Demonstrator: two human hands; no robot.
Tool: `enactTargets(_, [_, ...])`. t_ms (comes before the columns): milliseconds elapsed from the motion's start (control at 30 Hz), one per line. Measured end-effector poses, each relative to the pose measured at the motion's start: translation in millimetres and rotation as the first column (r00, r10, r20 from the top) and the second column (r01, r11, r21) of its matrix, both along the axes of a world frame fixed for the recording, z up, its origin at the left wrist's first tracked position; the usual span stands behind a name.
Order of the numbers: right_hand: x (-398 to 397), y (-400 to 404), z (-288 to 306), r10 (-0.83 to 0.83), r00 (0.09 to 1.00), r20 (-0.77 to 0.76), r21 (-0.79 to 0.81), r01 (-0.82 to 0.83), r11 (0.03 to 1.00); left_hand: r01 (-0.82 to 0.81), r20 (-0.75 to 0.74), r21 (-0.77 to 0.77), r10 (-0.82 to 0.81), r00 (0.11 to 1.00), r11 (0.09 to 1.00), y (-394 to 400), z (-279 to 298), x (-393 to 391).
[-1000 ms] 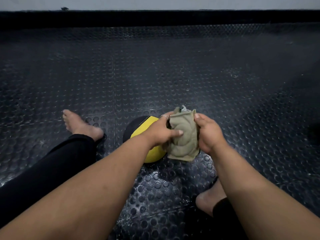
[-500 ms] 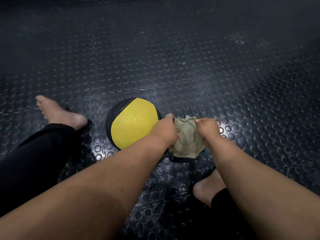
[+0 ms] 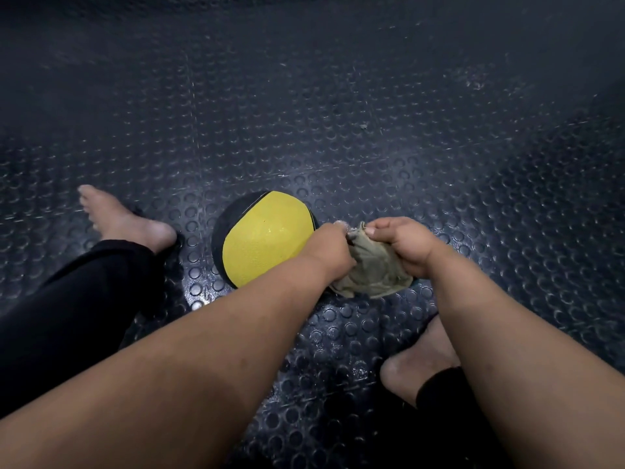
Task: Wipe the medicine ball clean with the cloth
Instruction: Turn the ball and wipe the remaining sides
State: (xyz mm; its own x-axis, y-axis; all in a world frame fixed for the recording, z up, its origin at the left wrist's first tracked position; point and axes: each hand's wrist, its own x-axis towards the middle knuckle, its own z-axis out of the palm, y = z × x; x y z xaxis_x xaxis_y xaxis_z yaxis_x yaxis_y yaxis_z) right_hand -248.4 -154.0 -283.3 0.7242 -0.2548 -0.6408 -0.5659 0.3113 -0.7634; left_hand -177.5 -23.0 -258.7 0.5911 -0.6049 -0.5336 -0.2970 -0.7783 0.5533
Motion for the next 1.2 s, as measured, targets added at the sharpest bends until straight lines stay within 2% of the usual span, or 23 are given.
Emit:
enactTargets(100, [-5, -5, 6, -0.105, 0.991, 0.088, 0.133, 0.093, 0.987, -0.010, -0.020, 0.015, 0.010, 1.000, 1.000, 6, 3, 3])
enactTargets(167, [-13, -9, 3, -0.096, 0.991, 0.090, 0.197, 0.077, 0.977, -0.066, -0.056, -0.028, 0.065, 0.996, 0.997, 7, 3, 4])
enactTargets(267, [-26, -12, -4, 0.098, 0.991, -0.087, 0.094, -0.090, 0.991, -0.115, -0.082, -0.042, 0.111, 0.990, 0.993, 10, 0, 1])
enactTargets(333, [-31, -12, -11, 0.086, 0.973, -0.215, 0.011, -0.086, 0.996, -0.142, -0.110, -0.043, 0.137, 0.984, 0.989, 12, -4, -2])
enactTargets(400, [-35, -14, -17, -0.042, 0.966, -0.256, 0.014, 0.047, 0.999, -0.175, -0.147, -0.047, 0.167, 0.975, 0.983, 14, -8, -4])
enactTargets(500, [-40, -17, -23, -0.199, 0.960, -0.199, 0.192, 0.237, 0.952, -0.194, -0.106, -0.061, 0.186, 0.977, 0.979, 14, -8, -8])
enactTargets(567, [-41, -19, -28, -0.305, 0.936, -0.178, 0.243, 0.342, 0.908, -0.196, -0.081, -0.124, 0.187, 0.979, 0.973, 12, -6, -8])
enactTargets(667, [-37, -20, -32, -0.421, 0.895, -0.149, 0.099, 0.437, 0.894, 0.012, 0.066, -0.167, -0.001, 0.998, 0.986, 8, -8, -6])
enactTargets(800, [-25, -16, -38, -0.436, 0.898, -0.064, -0.048, 0.433, 0.900, 0.207, 0.193, 0.010, -0.205, 0.960, 0.978, 2, -19, 3])
enactTargets(833, [-24, -17, -42, -0.355, 0.930, -0.094, -0.185, 0.334, 0.924, 0.241, 0.211, 0.074, -0.251, 0.945, 0.968, 3, -20, 3])
enactTargets(867, [-23, -18, -47, -0.229, 0.954, -0.195, -0.378, 0.143, 0.915, 0.265, 0.241, 0.117, -0.286, 0.927, 0.957, 5, -21, 2])
enactTargets(900, [-22, -20, -51, -0.142, 0.934, -0.329, -0.537, -0.061, 0.841, 0.272, 0.286, 0.124, -0.297, 0.911, 0.954, 7, -19, 1])
enactTargets(933, [-20, -20, -56, -0.138, 0.898, -0.418, -0.644, -0.185, 0.743, 0.262, 0.339, 0.092, -0.277, 0.899, 0.961, 9, -15, 1])
enactTargets(967, [-16, -17, -56, -0.164, 0.882, -0.442, -0.694, -0.221, 0.685, 0.244, 0.388, 0.024, -0.234, 0.891, 0.969, 12, -11, 2])
enactTargets(1033, [-4, -6, -52, -0.182, 0.912, -0.368, -0.740, -0.169, 0.650, 0.169, 0.442, -0.136, -0.092, 0.892, 0.976, 22, 1, 10])
enactTargets(1100, [14, 13, -39, -0.072, 0.968, -0.241, -0.733, -0.133, 0.667, 0.007, 0.446, -0.261, 0.114, 0.888, 0.965, 39, 12, 26])
enactTargets(1200, [40, 49, -3, 0.035, 0.998, 0.047, -0.556, -0.003, 0.831, -0.233, 0.459, -0.221, 0.312, 0.832, 0.947, 73, 16, 56])
